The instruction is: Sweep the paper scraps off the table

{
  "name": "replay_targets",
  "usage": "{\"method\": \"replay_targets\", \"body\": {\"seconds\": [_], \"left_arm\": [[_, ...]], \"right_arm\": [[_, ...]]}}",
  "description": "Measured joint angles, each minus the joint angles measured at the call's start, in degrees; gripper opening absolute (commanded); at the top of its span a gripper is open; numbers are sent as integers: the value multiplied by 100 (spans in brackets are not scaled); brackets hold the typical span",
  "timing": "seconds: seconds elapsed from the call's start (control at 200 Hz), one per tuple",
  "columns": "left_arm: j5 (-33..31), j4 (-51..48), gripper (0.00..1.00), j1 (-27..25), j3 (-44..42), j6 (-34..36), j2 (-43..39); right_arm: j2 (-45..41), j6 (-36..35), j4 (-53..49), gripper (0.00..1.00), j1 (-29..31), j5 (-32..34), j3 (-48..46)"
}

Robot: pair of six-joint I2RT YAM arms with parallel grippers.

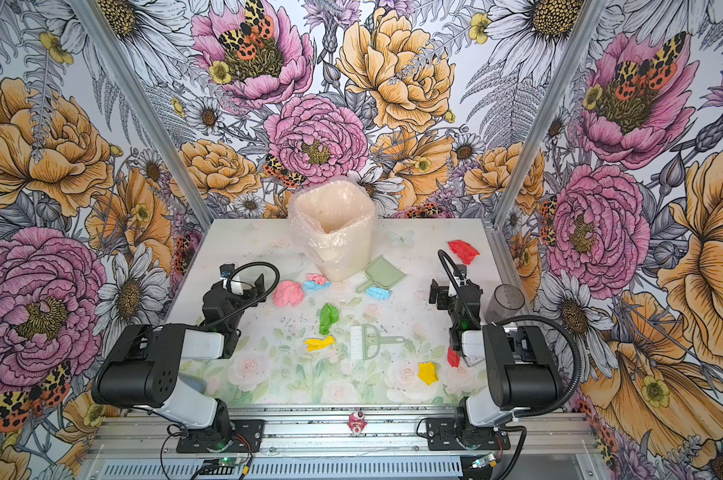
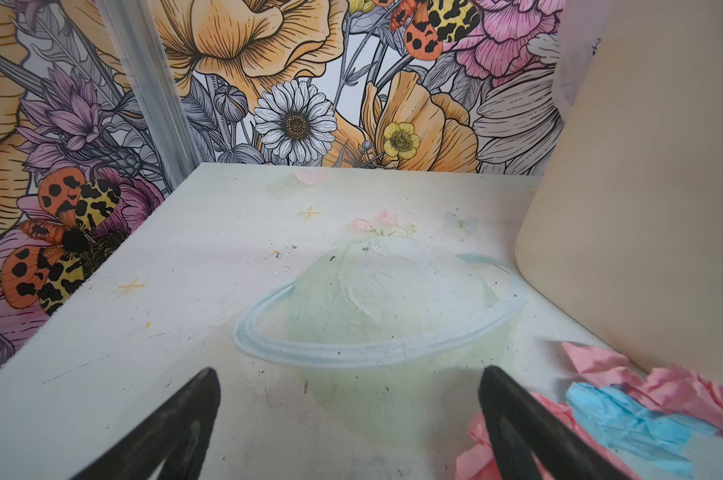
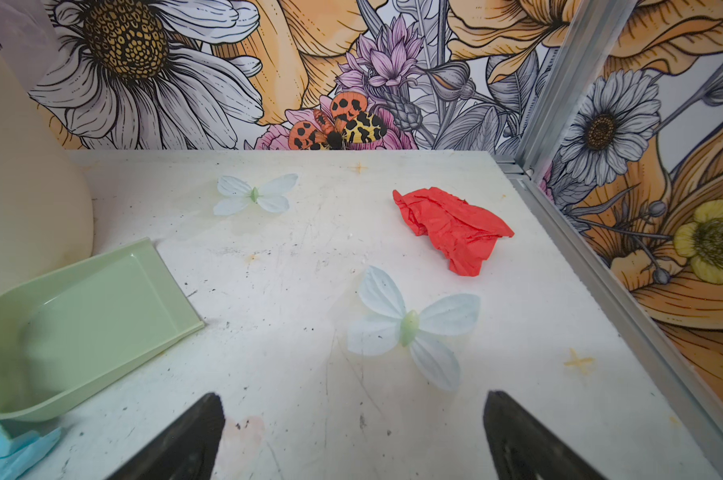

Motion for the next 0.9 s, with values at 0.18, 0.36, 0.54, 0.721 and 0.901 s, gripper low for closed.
{"method": "replay_targets", "body": {"seconds": [0.18, 0.36, 0.54, 0.721, 0.901], "left_arm": [[22, 0, 99, 0, 0, 20, 0], [155, -105, 99, 0, 0, 129, -105], [409, -332, 99, -2, -2, 195, -535], [671, -1585, 99, -354, 466, 614, -1174], [949, -2774, 99, -1165, 1239, 1012, -1620]], "right_arm": [[0, -20, 0, 100, 2, -11, 0], [-162, -103, -452, 100, 2, -240, 177], [-914, -212, -1414, 100, 2, -584, 682], [-1515, -249, -2597, 100, 2, -1093, 1300], [-1735, -254, -3980, 100, 48, -1797, 1878]]}}
